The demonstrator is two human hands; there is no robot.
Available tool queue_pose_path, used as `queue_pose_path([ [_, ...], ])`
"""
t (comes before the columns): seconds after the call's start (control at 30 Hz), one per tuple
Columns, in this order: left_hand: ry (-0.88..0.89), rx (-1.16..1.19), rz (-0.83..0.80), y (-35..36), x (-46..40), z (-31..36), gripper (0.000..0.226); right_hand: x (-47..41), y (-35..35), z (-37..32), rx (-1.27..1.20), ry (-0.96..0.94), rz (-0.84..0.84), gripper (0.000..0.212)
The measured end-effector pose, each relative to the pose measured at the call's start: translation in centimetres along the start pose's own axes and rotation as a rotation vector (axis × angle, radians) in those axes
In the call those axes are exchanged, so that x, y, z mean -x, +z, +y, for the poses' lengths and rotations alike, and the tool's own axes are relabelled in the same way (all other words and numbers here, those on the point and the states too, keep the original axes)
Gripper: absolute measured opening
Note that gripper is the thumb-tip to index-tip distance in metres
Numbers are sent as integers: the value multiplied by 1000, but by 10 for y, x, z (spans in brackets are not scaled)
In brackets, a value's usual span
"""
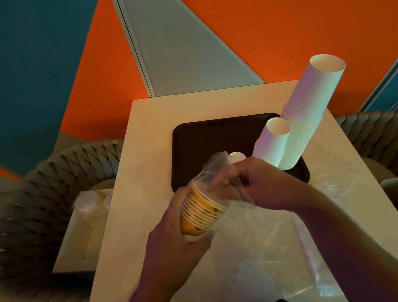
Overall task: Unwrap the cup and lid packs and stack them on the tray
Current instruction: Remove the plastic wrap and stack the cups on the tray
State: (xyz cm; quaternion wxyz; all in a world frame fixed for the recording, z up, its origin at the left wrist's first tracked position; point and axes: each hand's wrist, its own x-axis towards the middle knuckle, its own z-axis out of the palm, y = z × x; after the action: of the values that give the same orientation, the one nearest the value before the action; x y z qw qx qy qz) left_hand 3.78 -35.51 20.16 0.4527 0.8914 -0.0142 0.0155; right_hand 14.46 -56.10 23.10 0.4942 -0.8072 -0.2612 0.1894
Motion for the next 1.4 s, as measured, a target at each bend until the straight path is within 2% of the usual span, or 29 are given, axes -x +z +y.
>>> queue_pose_path([
  [0.2, -16, -20, -1, 7, 1, 3, 88, 4, 0, -4, -61, -25, -64, 18],
  [0.3, -36, -29, -20, 7, 3, 4, 86, 7, -1, -9, -182, 31, -118, 16],
  [0.37, -31, -35, -35, 7, 3, 5, 87, 8, 2, -12, -175, 63, -146, 17],
  [0.47, -11, -32, -30, 5, 3, 6, 89, 8, 5, -13, -137, 85, -73, 20],
  [0.57, -32, -23, -14, 2, 3, 3, 93, 11, 0, -14, -259, 92, 4, 38],
  [0.67, -30, -34, -19, -3, 1, 0, 87, 14, -3, -13, -360, 128, 47, 53],
  [0.83, -55, -4, 22, -13, 0, -11, 76, 15, -5, -6, -489, 129, 181, 60],
  [0.9, -66, 28, 38, -18, 0, -16, 74, 15, -5, -6, -495, 138, 181, 60],
  [1.1, -80, 107, 74, -32, 0, -16, 64, 13, 8, -10, -248, 160, 100, 61],
  [1.27, -66, 70, 49, -34, 4, -24, 73, 2, 23, -15, 106, 162, 123, 59],
  [1.4, -72, 96, 48, -38, 5, -29, 79, -5, 34, -13, 226, 136, 95, 58],
])
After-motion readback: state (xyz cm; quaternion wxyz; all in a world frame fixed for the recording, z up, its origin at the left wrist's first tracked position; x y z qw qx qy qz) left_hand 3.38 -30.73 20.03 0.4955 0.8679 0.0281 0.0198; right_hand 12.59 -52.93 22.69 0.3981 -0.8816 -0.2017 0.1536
